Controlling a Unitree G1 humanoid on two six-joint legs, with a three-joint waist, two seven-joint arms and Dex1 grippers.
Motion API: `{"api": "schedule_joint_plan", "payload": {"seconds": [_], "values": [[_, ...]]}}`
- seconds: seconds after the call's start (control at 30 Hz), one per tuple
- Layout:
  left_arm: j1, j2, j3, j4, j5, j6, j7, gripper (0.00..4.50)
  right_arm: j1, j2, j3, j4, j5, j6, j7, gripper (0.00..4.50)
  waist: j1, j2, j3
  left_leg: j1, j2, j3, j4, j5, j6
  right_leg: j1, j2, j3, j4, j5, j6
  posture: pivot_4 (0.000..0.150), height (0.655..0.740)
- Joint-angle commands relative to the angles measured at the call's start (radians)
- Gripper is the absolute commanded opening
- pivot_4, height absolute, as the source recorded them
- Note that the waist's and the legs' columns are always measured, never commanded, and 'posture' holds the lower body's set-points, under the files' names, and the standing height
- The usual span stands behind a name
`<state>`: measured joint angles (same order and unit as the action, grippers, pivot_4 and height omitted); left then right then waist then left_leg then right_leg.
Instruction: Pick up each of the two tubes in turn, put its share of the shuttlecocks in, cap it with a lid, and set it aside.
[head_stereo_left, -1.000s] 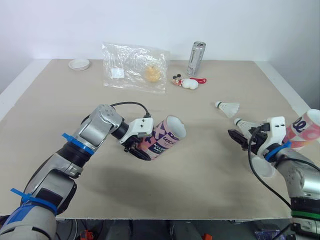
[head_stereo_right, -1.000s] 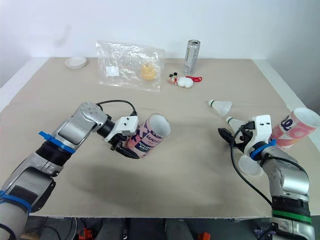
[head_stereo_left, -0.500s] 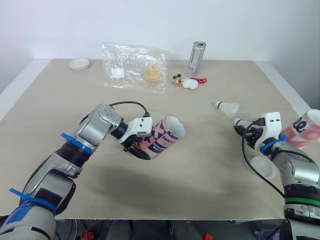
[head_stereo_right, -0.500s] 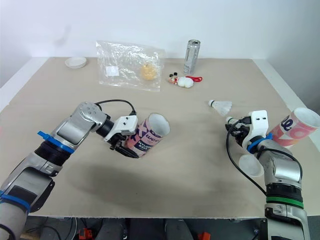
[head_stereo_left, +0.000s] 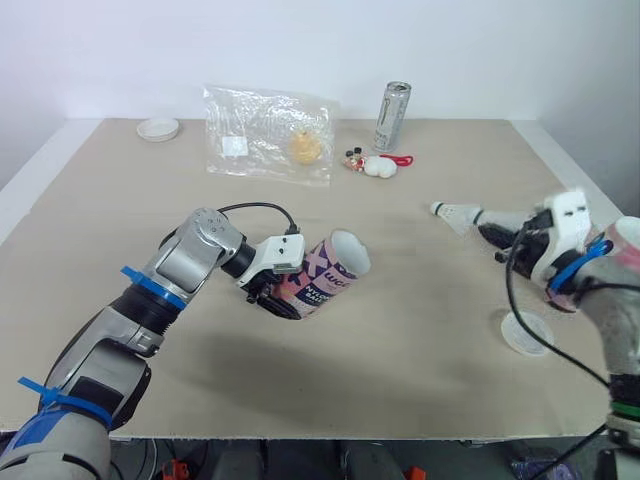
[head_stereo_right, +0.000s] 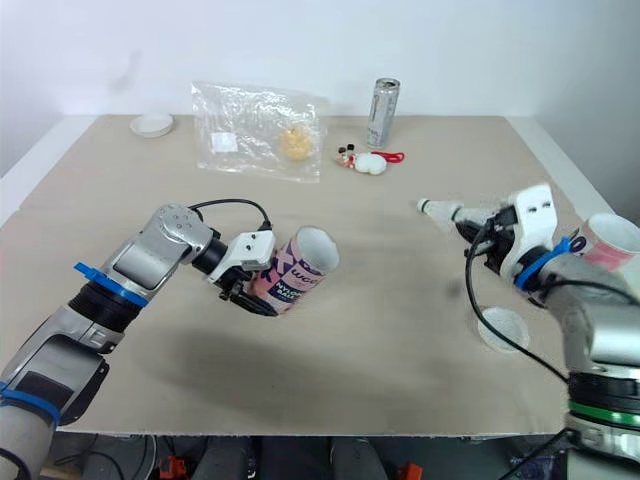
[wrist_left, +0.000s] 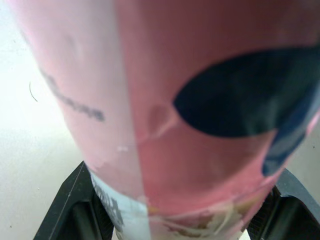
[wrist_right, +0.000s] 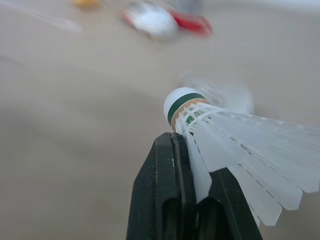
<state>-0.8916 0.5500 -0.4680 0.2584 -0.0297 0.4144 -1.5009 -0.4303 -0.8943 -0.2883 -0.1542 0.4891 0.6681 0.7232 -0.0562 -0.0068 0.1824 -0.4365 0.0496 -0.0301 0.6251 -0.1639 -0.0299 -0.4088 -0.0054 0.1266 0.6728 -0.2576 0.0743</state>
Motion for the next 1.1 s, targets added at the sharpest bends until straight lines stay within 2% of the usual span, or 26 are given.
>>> {"api": "schedule_joint_plan", "payload": {"seconds": [0.03, 0.2, 0.57, 0.73, 1.1], "values": [[-0.017, 0.000, 0.001, 0.013, 0.003, -0.011, -0.009, 2.75, -0.120, -0.083, 0.036, -0.150, 0.086, -0.012, 0.162, 0.07, 0.000, -0.001, 0.000, 0.001, 0.000, -0.001, 0.000, 0.000, 0.000, 0.001, 0.001, -0.001, 0.000, -0.001, -0.001, 0.150, 0.7400], [-0.035, -0.022, 0.004, 0.036, 0.007, -0.021, -0.004, 2.75, -0.324, -0.078, 0.206, -0.221, 0.168, -0.008, 0.358, 0.07, 0.000, -0.002, 0.000, 0.000, 0.001, -0.001, -0.001, 0.000, 0.000, 0.000, 0.000, -0.002, -0.001, -0.001, -0.002, 0.150, 0.7400], [-0.009, -0.010, 0.014, -0.011, -0.001, 0.002, 0.004, 2.75, -0.350, -0.067, 0.383, -0.117, 0.002, -0.209, 0.557, 0.07, 0.009, -0.003, 0.001, -0.003, 0.000, -0.002, -0.001, -0.001, 0.000, 0.000, -0.001, -0.003, -0.004, -0.001, -0.001, 0.150, 0.7400], [0.000, -0.002, 0.012, -0.015, 0.002, 0.005, 0.012, 2.75, -0.378, -0.016, 0.444, -0.074, -0.058, -0.286, 0.601, 0.07, 0.008, -0.003, 0.001, -0.002, 0.001, -0.002, -0.001, 0.000, 0.000, 0.000, -0.001, -0.003, -0.004, -0.001, -0.001, 0.150, 0.7400], [-0.006, -0.007, 0.014, -0.010, 0.001, 0.013, 0.022, 2.75, -0.456, 0.079, 0.506, -0.003, -0.109, -0.319, 0.666, 0.07, 0.008, -0.003, 0.001, -0.002, 0.001, -0.002, -0.001, 0.000, 0.000, 0.000, 0.000, -0.003, -0.003, -0.001, -0.001, 0.150, 0.7400]]}}
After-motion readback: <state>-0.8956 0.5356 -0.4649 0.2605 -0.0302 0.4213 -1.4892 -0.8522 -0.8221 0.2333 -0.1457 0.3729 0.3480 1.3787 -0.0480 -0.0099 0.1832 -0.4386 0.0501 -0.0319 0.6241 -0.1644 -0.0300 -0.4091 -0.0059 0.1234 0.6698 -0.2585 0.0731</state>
